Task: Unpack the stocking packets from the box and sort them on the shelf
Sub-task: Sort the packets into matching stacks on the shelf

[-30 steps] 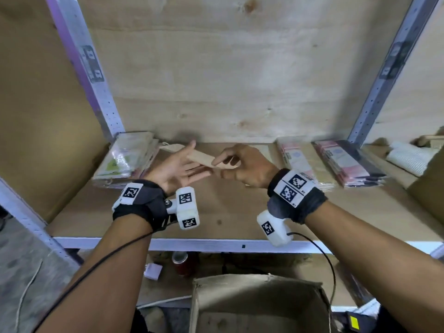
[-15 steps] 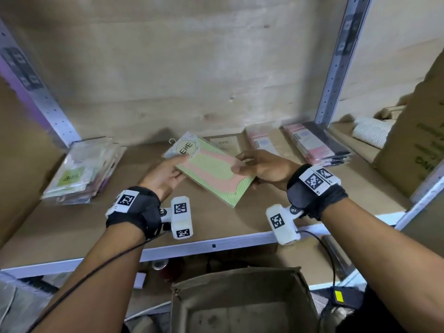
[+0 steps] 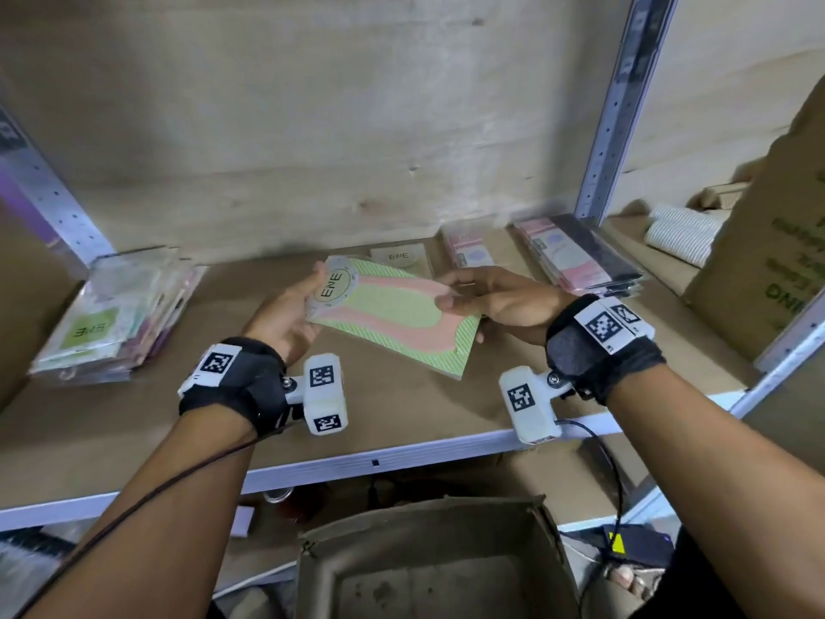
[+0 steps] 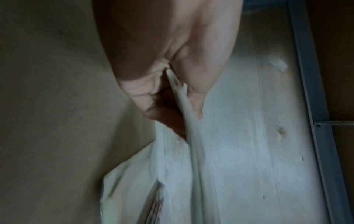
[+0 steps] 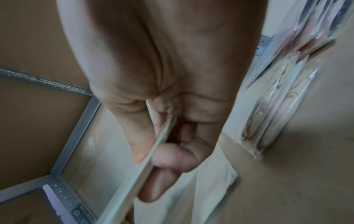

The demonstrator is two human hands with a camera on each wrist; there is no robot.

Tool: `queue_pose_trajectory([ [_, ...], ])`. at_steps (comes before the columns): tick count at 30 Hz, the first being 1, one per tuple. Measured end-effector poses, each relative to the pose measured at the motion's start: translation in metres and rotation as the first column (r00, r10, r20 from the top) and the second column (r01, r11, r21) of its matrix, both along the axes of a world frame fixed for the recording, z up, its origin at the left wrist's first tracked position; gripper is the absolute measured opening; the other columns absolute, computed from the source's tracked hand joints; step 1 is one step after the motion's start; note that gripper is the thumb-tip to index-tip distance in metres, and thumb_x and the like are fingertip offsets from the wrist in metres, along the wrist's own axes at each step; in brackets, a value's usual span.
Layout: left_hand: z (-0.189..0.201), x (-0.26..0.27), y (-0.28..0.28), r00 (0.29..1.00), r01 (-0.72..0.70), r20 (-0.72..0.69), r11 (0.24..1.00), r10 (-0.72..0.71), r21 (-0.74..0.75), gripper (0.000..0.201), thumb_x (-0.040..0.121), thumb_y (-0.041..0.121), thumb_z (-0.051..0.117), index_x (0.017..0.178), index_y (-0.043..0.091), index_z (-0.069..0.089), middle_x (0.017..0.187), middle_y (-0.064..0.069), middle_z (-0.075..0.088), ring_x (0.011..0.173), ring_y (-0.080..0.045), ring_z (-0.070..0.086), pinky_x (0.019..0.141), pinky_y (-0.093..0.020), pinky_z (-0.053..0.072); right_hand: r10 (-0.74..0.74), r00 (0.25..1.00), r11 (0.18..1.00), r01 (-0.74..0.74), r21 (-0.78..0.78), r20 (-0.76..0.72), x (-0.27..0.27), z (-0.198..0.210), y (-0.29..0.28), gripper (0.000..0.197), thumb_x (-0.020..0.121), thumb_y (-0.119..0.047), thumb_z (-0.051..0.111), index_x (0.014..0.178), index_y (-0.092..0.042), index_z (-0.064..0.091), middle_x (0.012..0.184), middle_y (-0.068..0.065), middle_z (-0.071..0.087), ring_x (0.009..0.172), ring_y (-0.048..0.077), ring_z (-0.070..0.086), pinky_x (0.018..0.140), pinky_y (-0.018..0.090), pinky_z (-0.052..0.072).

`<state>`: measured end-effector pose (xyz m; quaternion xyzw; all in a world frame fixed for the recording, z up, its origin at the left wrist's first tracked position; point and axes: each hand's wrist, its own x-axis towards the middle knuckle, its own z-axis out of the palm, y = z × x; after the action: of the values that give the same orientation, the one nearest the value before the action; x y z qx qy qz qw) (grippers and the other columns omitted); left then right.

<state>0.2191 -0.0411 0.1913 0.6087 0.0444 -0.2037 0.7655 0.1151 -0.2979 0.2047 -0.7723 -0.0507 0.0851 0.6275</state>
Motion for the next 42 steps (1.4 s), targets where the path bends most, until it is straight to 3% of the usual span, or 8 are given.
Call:
queue_pose_trajectory([
  [4, -0.004, 0.003, 0.001, 0.999, -0.030, 0.030, 0.994, 0.033, -0.107, 0.047, 0.094, 0.043, 0.061, 0.126, 0.009, 0.062, 0.114, -0.009, 0.074, 0.098, -0.016, 0.071, 0.075, -0.022, 0.058, -0.013, 0.999, 0.997, 0.017, 0.080, -0.045, 0.001, -0.004, -0.003, 0.017, 0.096, -0.010, 0.059, 0.110, -0.002, 0.062, 0.082, 0.003, 0.070, 0.067, 0.012, 0.065, 0.043, 0.022, 0.048],
  [8, -0.009, -0.003, -0.008, 0.996, 0.036, 0.081, 0.988, -0.024, -0.153, 0.033, 0.093, 0.037, 0.063, 0.114, 0.011, 0.066, 0.102, -0.006, 0.078, 0.091, -0.012, 0.075, 0.069, -0.023, 0.060, -0.134, 0.986, 0.963, 0.153, 0.222, -0.096, 0.004, -0.009, 0.007, 0.009, 0.096, -0.012, 0.060, 0.103, -0.009, 0.062, 0.085, 0.005, 0.074, 0.073, 0.018, 0.067, 0.048, 0.025, 0.052],
  [14, -0.030, -0.015, -0.038, 0.938, -0.182, 0.344, 0.918, 0.054, 0.353, 0.044, 0.099, 0.047, 0.050, 0.085, 0.009, 0.067, 0.069, -0.007, 0.069, 0.044, -0.012, 0.060, 0.040, -0.020, 0.044, -0.170, 0.965, 0.943, 0.219, 0.252, -0.200, 0.003, -0.018, 0.031, 0.034, 0.090, -0.020, 0.070, 0.115, -0.001, 0.056, 0.111, 0.020, 0.071, 0.090, 0.027, 0.073, 0.058, 0.029, 0.060],
  [19, -0.031, -0.006, -0.036, 0.882, -0.390, 0.442, 0.777, 0.163, 0.493, 0.062, 0.100, 0.051, 0.036, 0.095, -0.002, 0.067, 0.107, -0.025, 0.069, 0.098, -0.041, 0.065, 0.088, -0.047, 0.055, -0.080, 0.976, 0.959, 0.131, 0.252, -0.203, 0.002, -0.018, 0.038, 0.044, 0.091, -0.039, 0.067, 0.114, -0.003, 0.057, 0.084, 0.010, 0.067, 0.071, 0.029, 0.074, 0.046, 0.025, 0.053],
  [27, -0.031, 0.002, -0.035, 0.895, -0.304, 0.416, 0.904, 0.163, 0.300, 0.066, 0.088, 0.059, 0.045, 0.092, -0.003, 0.068, 0.101, -0.018, 0.074, 0.091, -0.032, 0.070, 0.088, -0.052, 0.056, -0.082, 0.982, 0.953, 0.128, 0.274, -0.172, 0.003, -0.013, 0.035, 0.023, 0.095, -0.024, 0.062, 0.103, -0.004, 0.056, 0.092, 0.021, 0.053, 0.062, 0.022, 0.069, 0.049, 0.022, 0.054],
  [35, -0.030, -0.003, -0.037, 0.862, -0.321, 0.507, 0.801, 0.026, 0.505, 0.065, 0.093, 0.060, 0.041, 0.078, 0.001, 0.063, 0.078, -0.011, 0.069, 0.073, -0.029, 0.058, 0.065, -0.033, 0.047, -0.162, 0.953, 0.913, 0.243, 0.328, -0.255, 0.004, -0.017, 0.040, 0.030, 0.094, -0.023, 0.064, 0.113, -0.001, 0.058, 0.099, 0.018, 0.072, 0.070, 0.027, 0.073, 0.054, 0.024, 0.058],
  [38, -0.028, -0.004, -0.036, 0.790, -0.430, 0.613, 0.720, 0.008, 0.545, 0.055, 0.103, 0.043, 0.039, 0.059, 0.009, 0.038, 0.057, -0.003, 0.045, 0.065, -0.027, 0.040, 0.054, -0.035, 0.030, -0.130, 0.954, 0.916, 0.220, 0.336, -0.270, 0.004, -0.016, 0.041, 0.042, 0.095, -0.020, 0.062, 0.122, 0.011, 0.054, 0.101, 0.021, 0.072, 0.074, 0.029, 0.074, 0.059, 0.026, 0.059],
  [42, -0.034, 0.002, -0.033, 0.822, -0.427, 0.563, 0.747, 0.086, 0.509, 0.058, 0.101, 0.048, 0.042, 0.055, 0.014, 0.032, 0.055, -0.003, 0.038, 0.064, -0.025, 0.037, 0.060, -0.033, 0.031, -0.020, 0.957, 0.908, 0.139, 0.396, -0.290, 0.003, -0.011, 0.040, 0.011, 0.096, -0.008, 0.058, 0.102, 0.002, 0.059, 0.092, 0.019, 0.074, 0.078, 0.028, 0.075, 0.064, 0.027, 0.060],
])
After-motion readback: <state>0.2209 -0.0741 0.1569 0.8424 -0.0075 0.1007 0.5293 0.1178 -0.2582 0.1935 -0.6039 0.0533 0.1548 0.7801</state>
